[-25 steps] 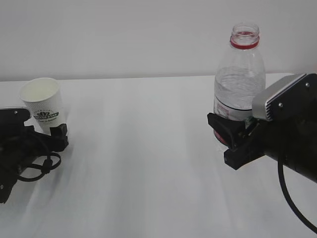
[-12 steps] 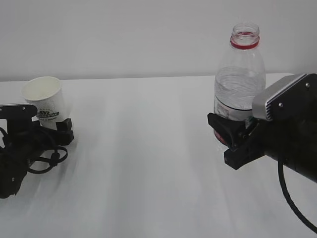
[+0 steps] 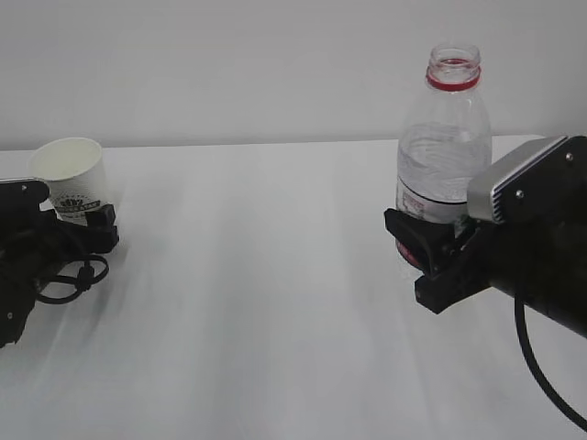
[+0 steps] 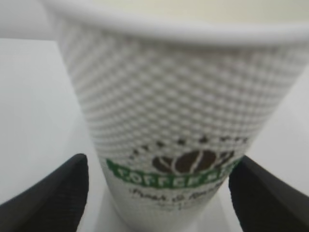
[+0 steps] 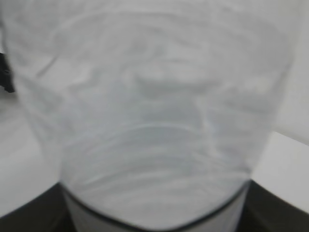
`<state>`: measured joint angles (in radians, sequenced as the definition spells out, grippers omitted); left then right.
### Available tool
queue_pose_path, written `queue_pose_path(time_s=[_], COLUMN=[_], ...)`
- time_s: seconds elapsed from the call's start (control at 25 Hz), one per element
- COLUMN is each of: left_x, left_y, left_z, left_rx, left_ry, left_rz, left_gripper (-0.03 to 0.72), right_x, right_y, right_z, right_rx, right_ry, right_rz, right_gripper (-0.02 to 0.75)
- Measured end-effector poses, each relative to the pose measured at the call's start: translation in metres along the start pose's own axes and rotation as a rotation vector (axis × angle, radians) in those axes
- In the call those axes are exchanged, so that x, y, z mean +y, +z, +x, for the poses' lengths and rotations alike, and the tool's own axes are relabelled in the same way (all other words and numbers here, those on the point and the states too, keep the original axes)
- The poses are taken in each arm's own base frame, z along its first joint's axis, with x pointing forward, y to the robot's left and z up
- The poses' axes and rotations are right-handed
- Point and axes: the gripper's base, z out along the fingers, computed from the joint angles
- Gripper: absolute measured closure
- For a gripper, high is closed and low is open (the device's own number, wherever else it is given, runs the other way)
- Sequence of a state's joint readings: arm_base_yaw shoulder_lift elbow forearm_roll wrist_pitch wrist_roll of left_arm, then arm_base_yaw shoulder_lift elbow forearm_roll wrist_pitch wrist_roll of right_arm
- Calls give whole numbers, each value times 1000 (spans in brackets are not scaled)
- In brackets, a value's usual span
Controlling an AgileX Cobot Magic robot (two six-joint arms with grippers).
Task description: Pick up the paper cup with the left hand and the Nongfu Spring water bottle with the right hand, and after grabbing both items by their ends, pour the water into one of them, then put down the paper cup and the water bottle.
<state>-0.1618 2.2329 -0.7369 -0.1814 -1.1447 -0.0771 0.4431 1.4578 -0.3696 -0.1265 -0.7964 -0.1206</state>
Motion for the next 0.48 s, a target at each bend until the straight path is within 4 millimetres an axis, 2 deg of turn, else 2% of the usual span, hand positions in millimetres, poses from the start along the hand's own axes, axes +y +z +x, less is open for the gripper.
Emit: queue_pose_path(time_s=[0.16,0.48], left_x=[-1,-2], left_y=[5,14], left_z=[-5,-1], left_rx=[-23,-25], left_ry=[-1,6], left_rz=[8,24], left_gripper=[32,40], right_x=[0,0], right_y=[0,0], right_z=[0,0], right_rx=[0,0], right_ry=[0,0], right_rz=[0,0], right_gripper=[273,273])
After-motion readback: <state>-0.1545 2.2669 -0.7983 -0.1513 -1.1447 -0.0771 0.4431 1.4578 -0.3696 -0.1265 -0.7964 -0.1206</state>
